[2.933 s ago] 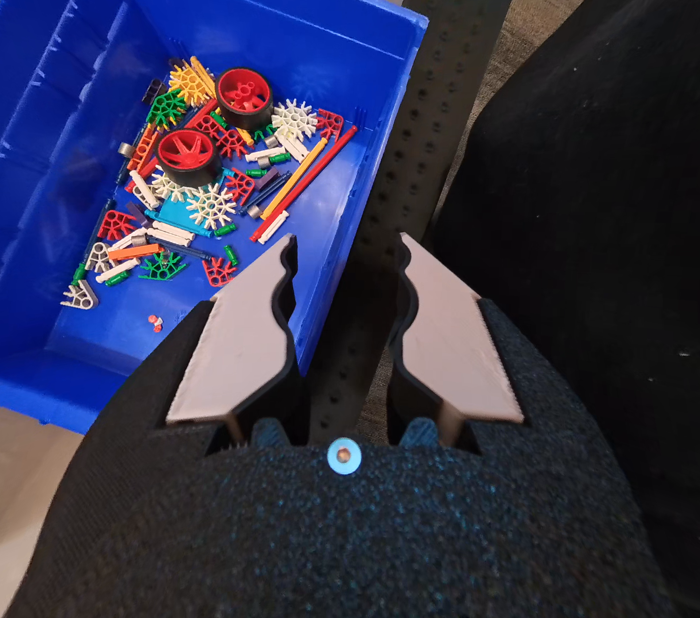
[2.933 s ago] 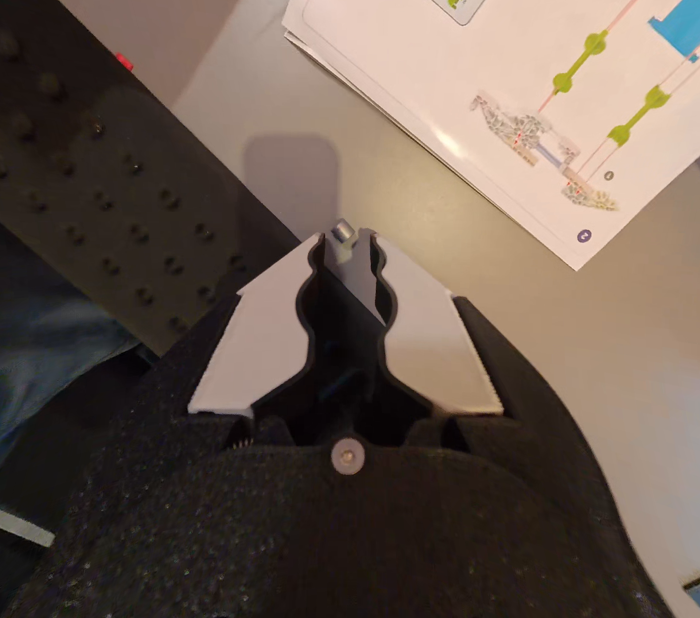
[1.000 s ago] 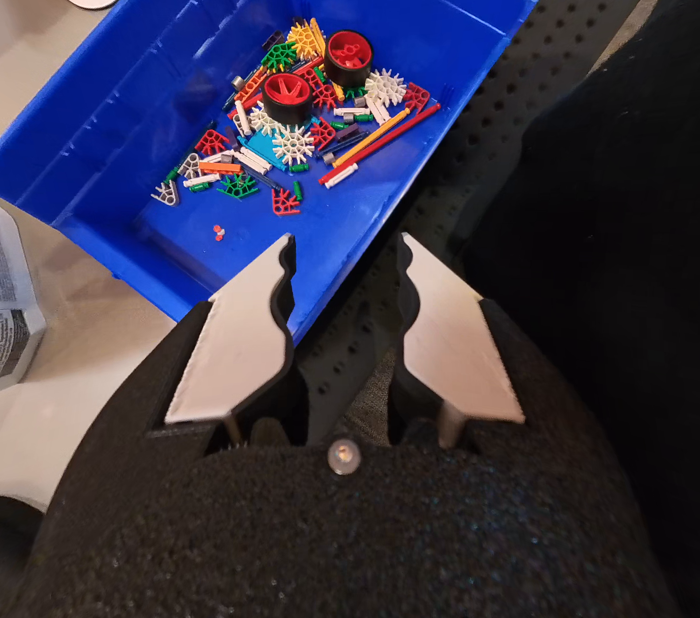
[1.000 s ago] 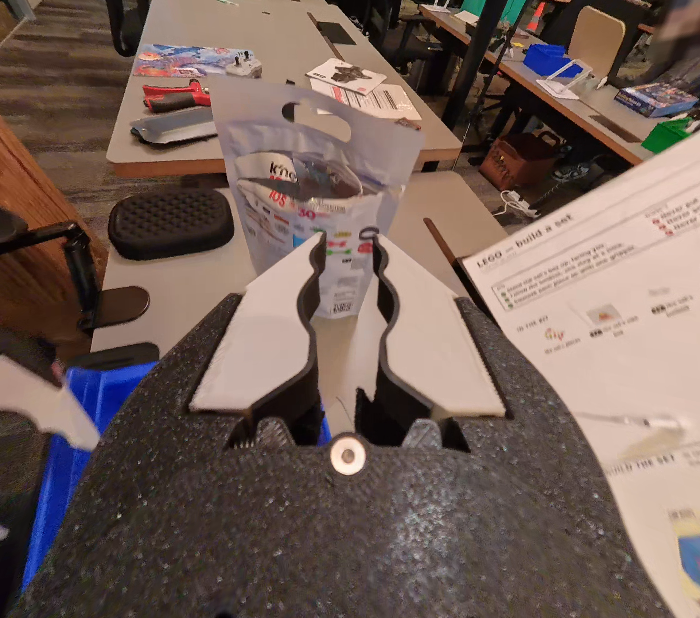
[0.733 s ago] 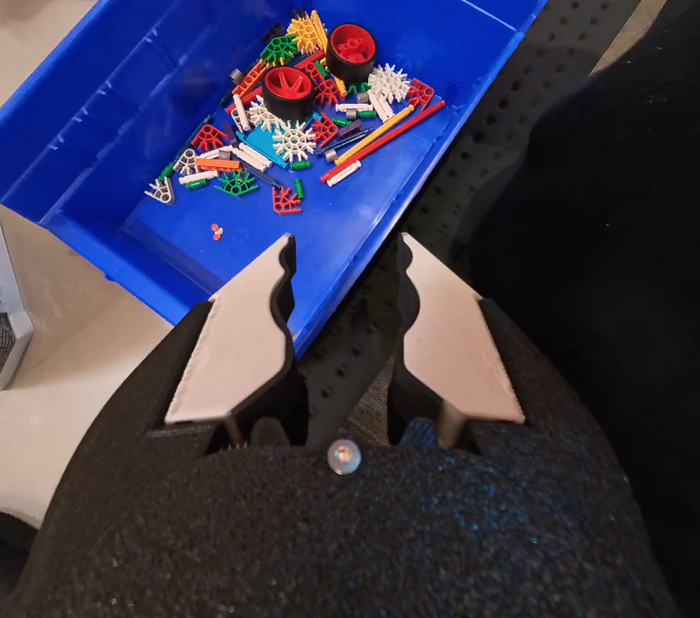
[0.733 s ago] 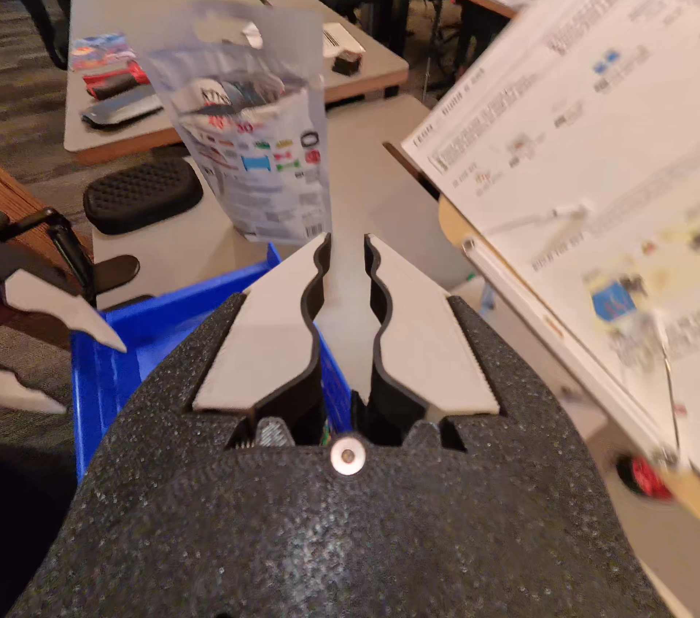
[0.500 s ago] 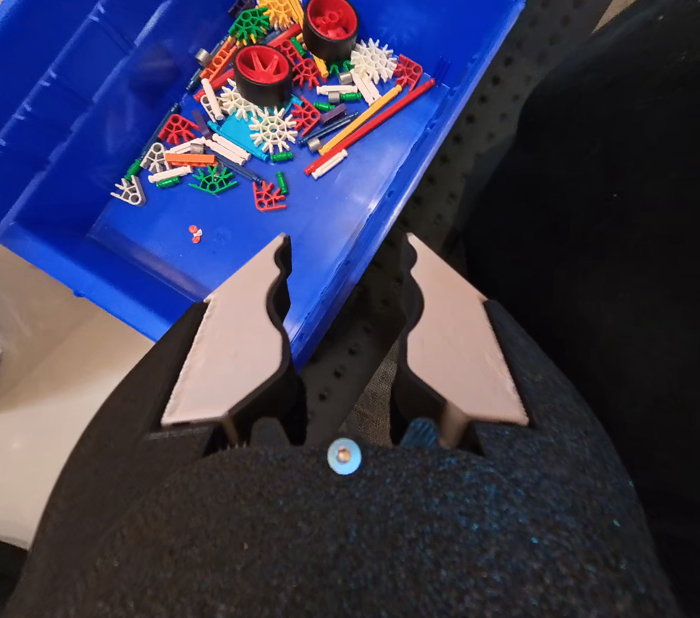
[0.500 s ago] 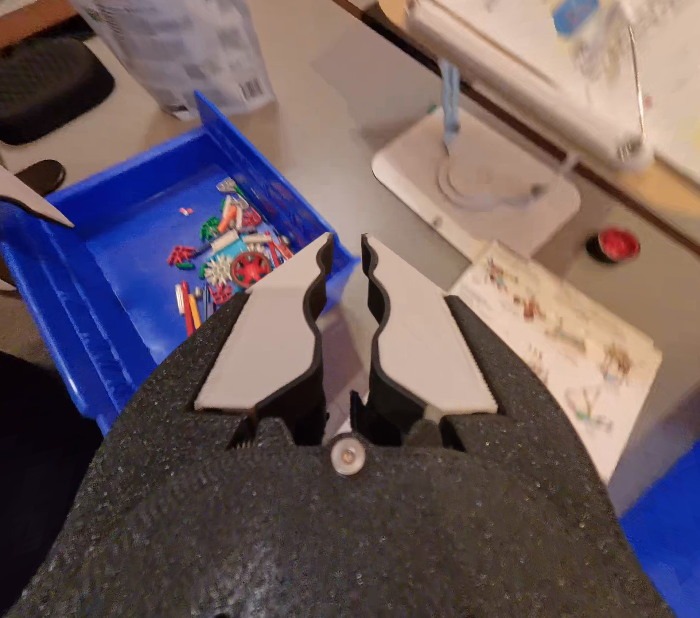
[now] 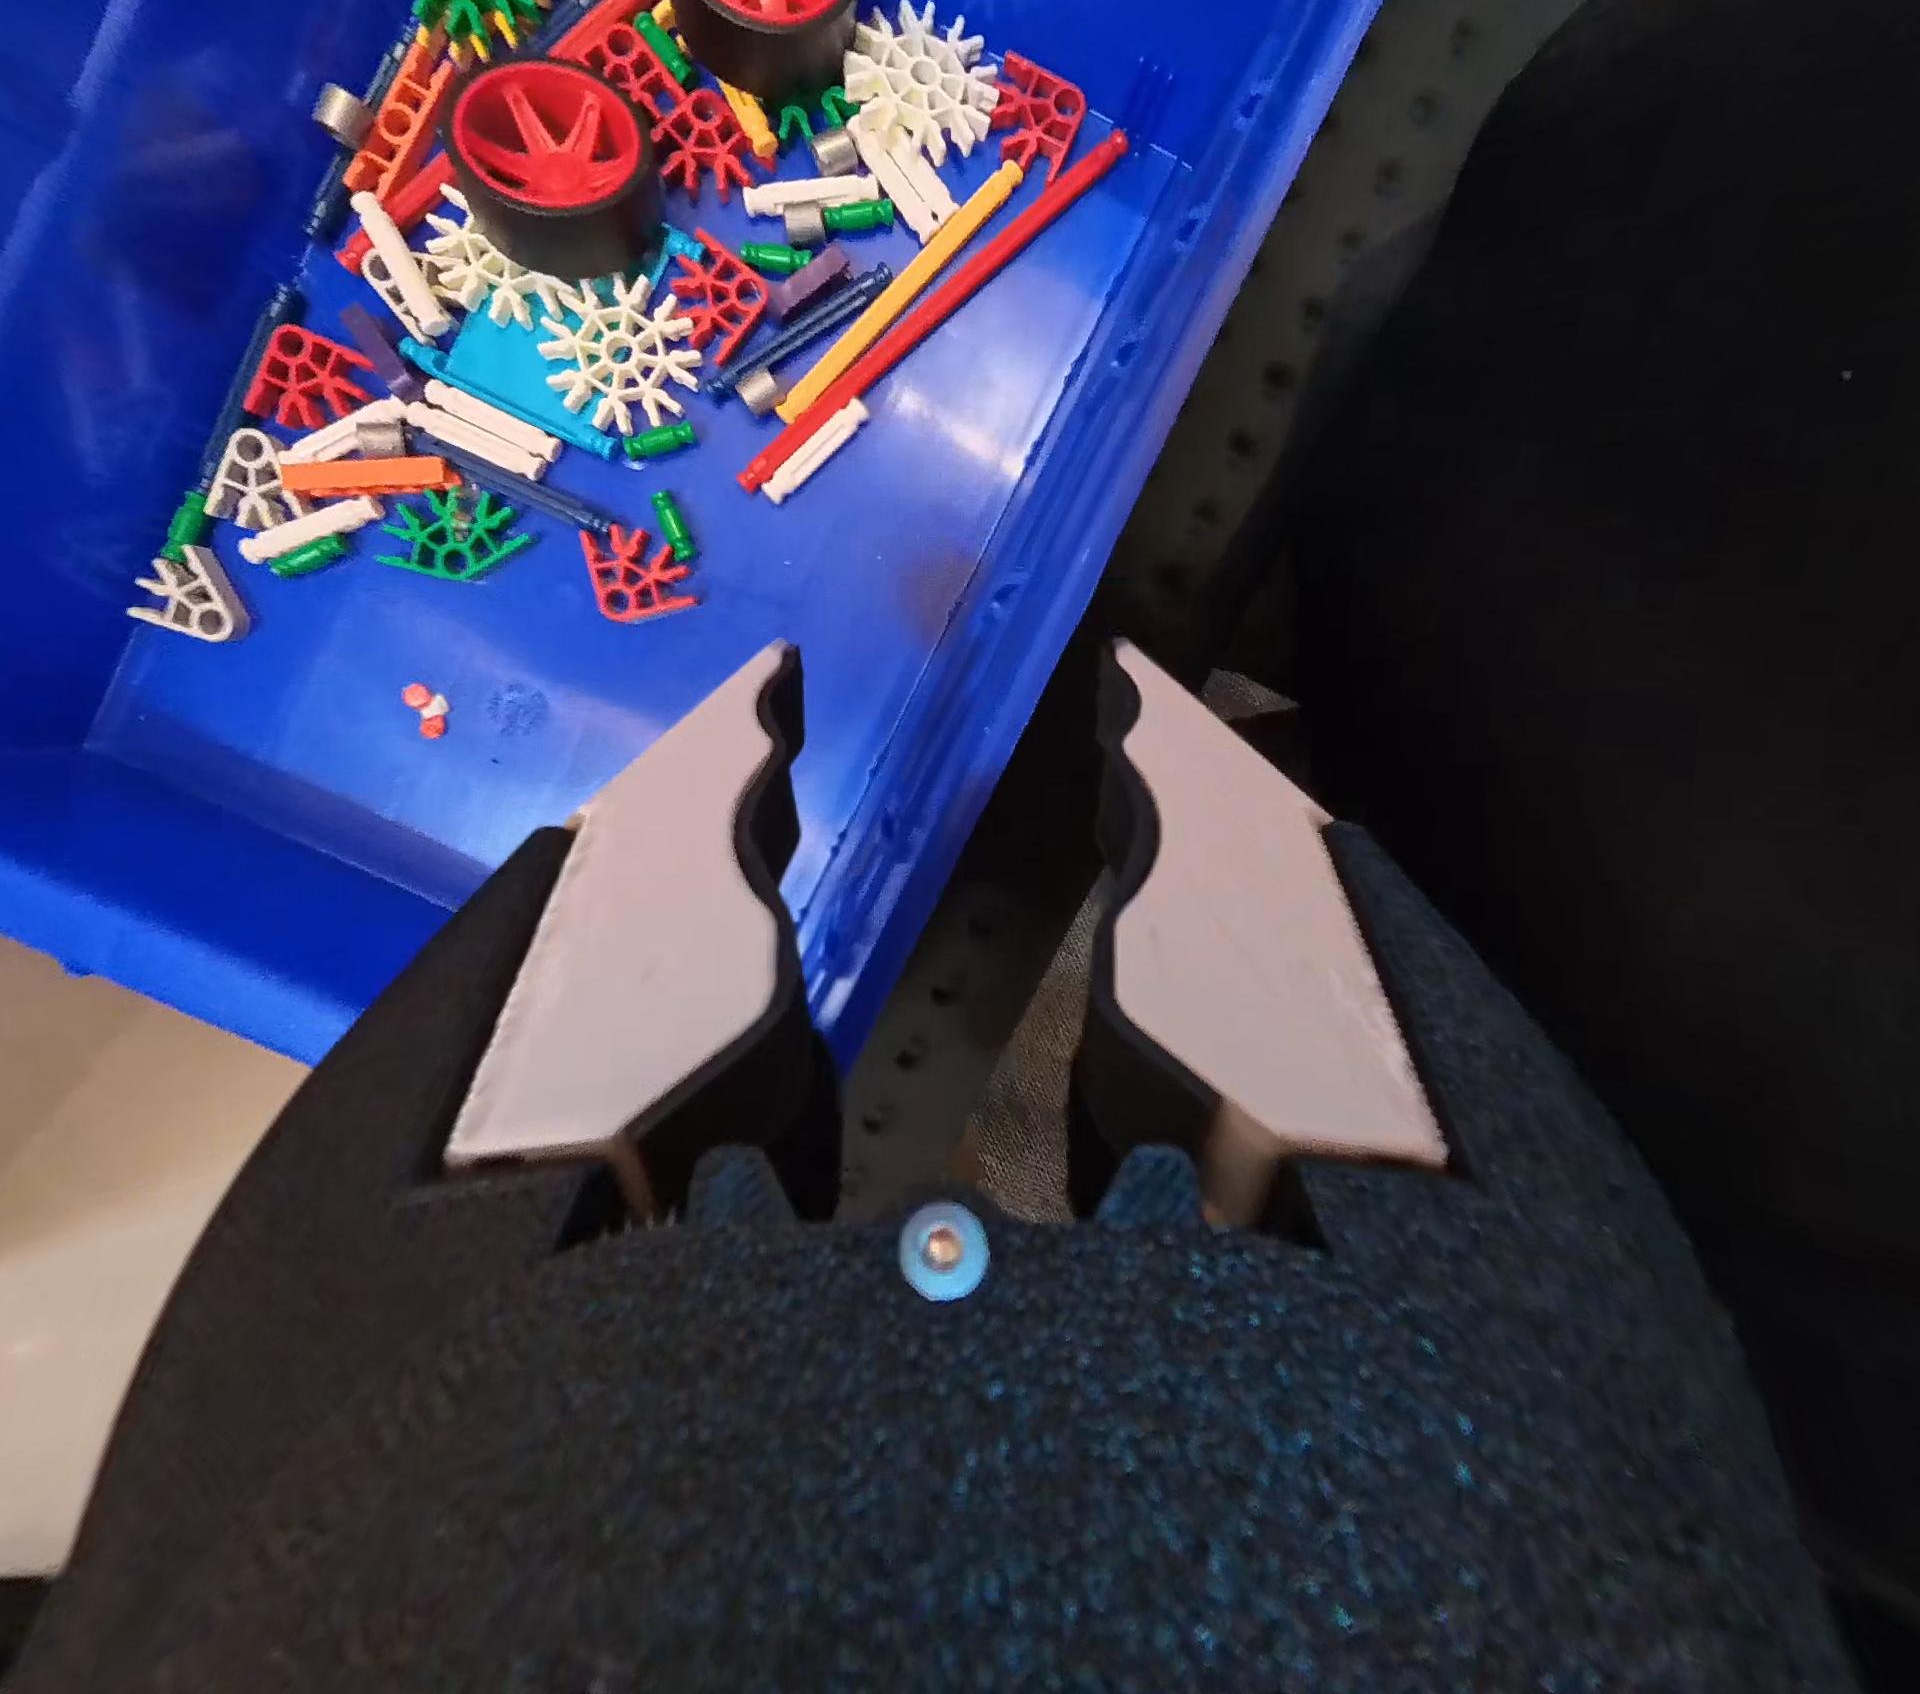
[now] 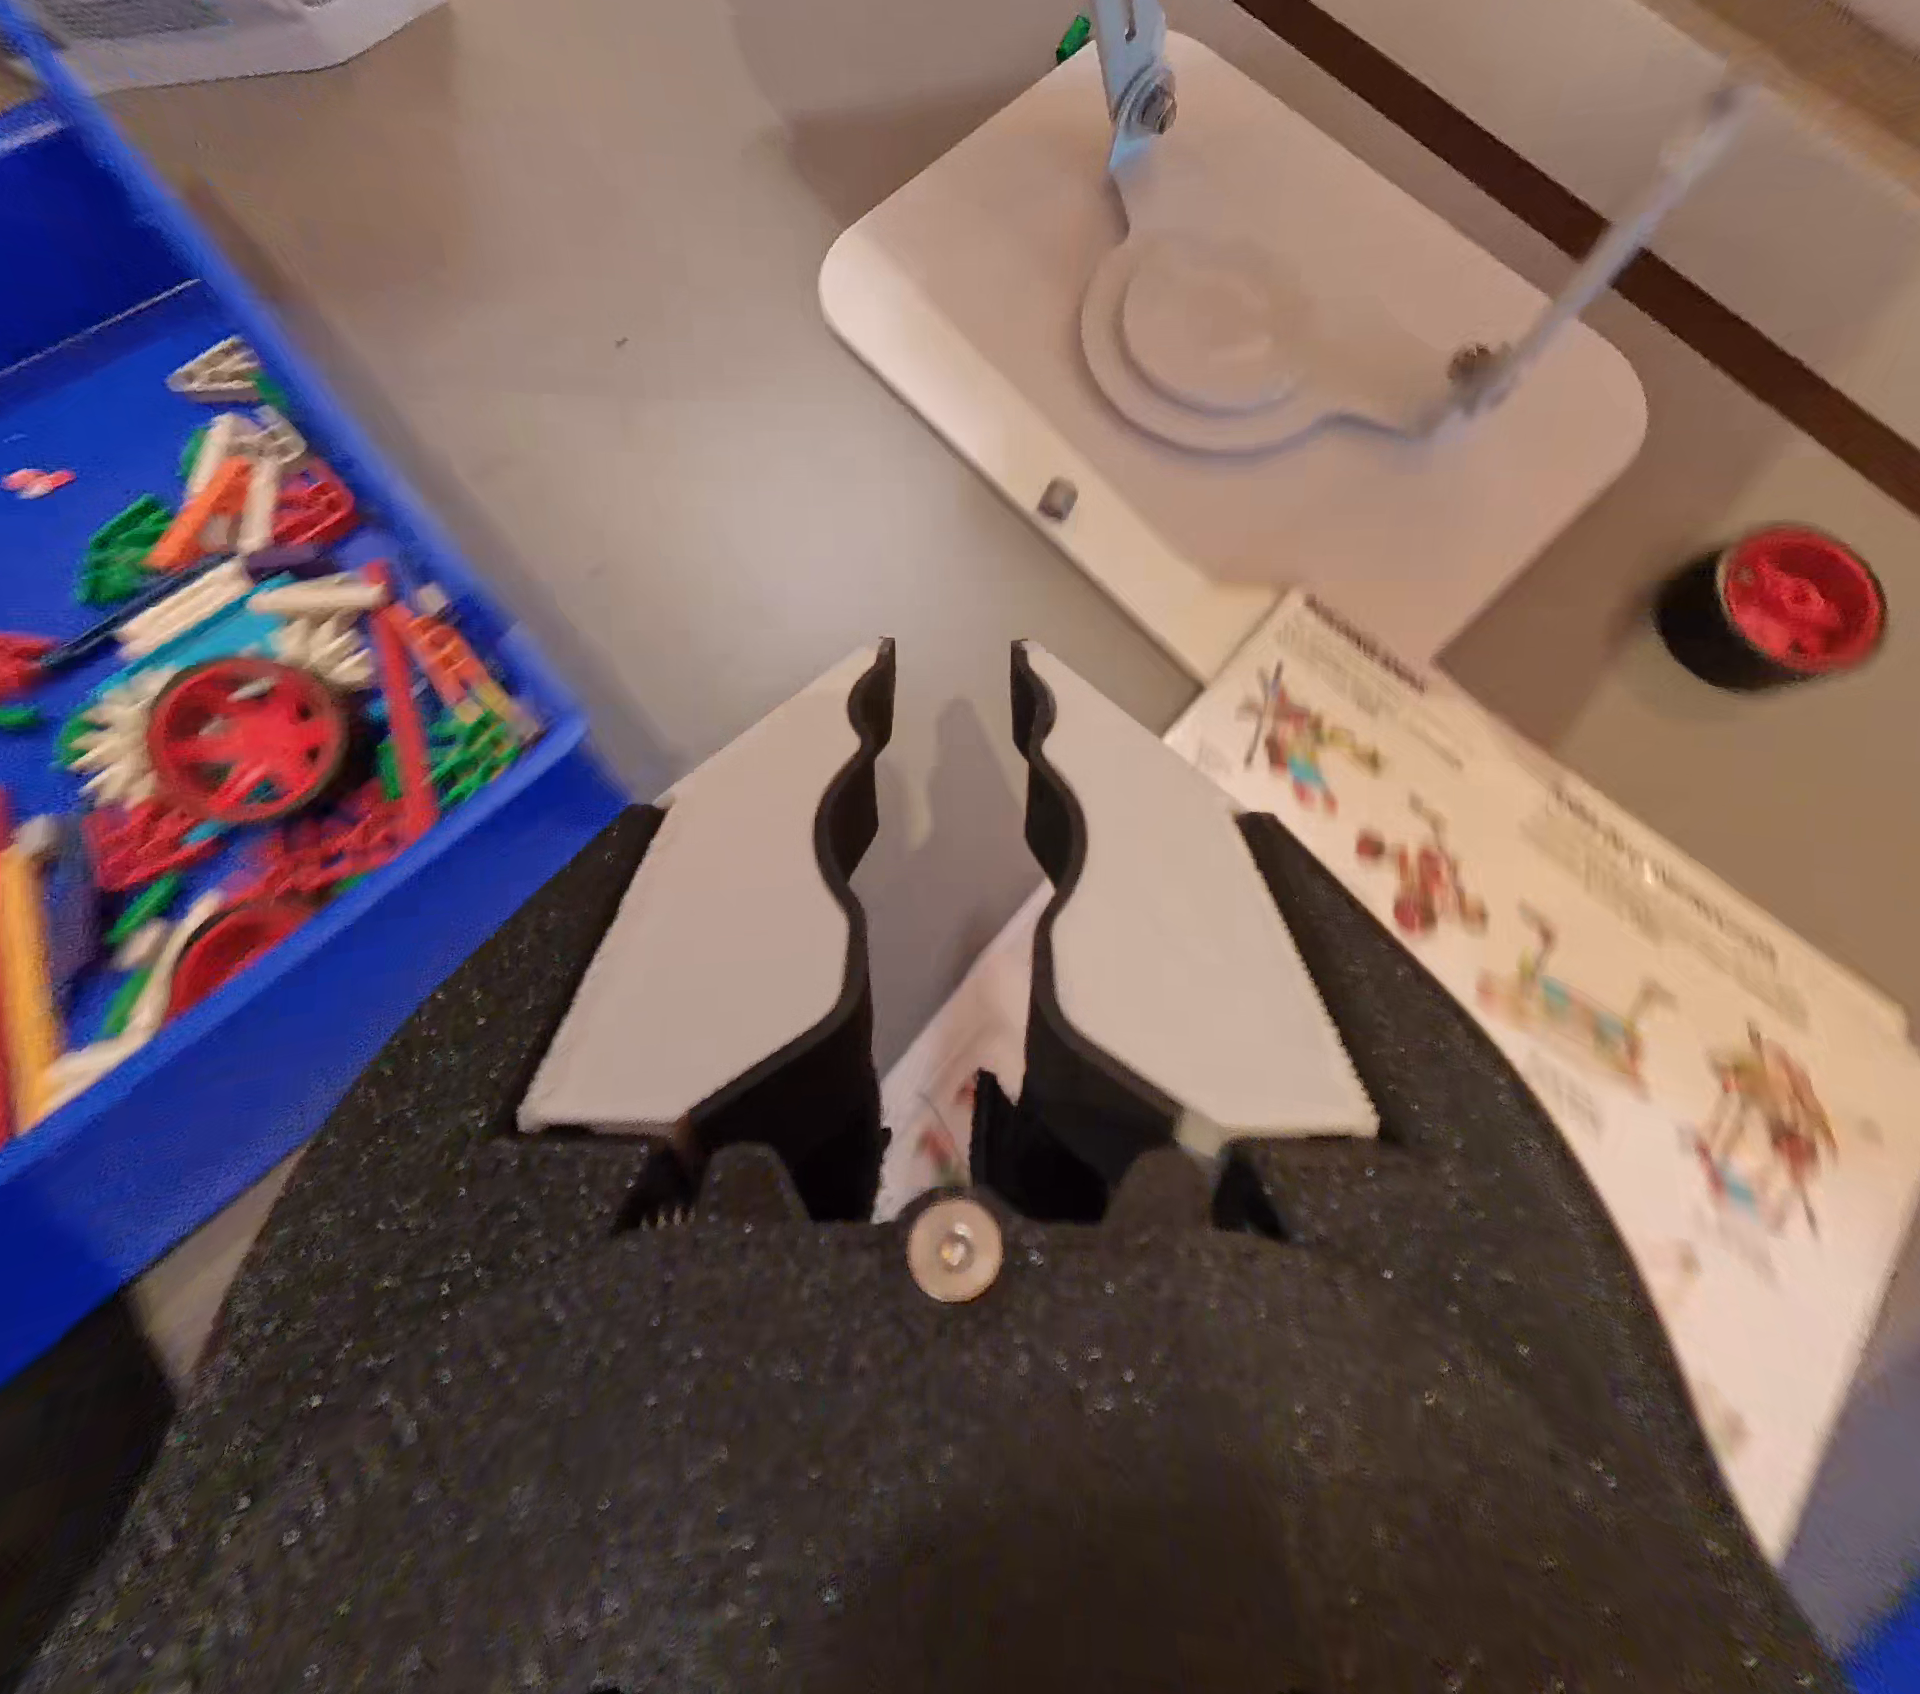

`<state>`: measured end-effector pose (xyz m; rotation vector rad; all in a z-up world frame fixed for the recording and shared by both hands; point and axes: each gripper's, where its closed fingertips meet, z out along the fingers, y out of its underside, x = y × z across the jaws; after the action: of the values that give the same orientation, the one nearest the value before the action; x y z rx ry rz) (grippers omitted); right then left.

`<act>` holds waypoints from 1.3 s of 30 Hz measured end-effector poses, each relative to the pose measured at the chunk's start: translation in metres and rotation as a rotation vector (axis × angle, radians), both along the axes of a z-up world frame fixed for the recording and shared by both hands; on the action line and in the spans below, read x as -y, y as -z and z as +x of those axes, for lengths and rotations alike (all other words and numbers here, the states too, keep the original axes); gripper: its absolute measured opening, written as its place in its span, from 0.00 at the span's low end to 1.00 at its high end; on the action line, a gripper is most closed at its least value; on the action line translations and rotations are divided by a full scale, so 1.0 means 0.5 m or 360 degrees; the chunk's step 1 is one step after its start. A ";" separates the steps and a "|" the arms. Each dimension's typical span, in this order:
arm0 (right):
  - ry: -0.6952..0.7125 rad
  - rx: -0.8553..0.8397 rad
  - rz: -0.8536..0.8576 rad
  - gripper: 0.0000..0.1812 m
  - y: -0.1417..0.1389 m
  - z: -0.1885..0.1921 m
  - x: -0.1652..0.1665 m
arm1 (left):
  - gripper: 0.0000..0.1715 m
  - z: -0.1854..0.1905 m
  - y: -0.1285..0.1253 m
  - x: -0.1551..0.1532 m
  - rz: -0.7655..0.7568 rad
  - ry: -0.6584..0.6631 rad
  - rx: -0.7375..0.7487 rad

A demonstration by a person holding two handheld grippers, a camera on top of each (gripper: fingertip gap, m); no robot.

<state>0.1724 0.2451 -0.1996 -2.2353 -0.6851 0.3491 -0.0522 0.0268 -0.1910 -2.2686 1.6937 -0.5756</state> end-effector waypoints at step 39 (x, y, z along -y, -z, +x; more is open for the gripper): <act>-0.1072 -0.0188 0.0483 0.14 -0.381 -0.756 -0.122 | 0.35 -0.088 -0.061 -0.028 0.0142 -0.0397 0.0232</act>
<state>-0.2055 0.3059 -0.0093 -1.6349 -1.3233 0.6487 -0.0959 0.0408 -0.1607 -2.2677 1.3174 -0.5802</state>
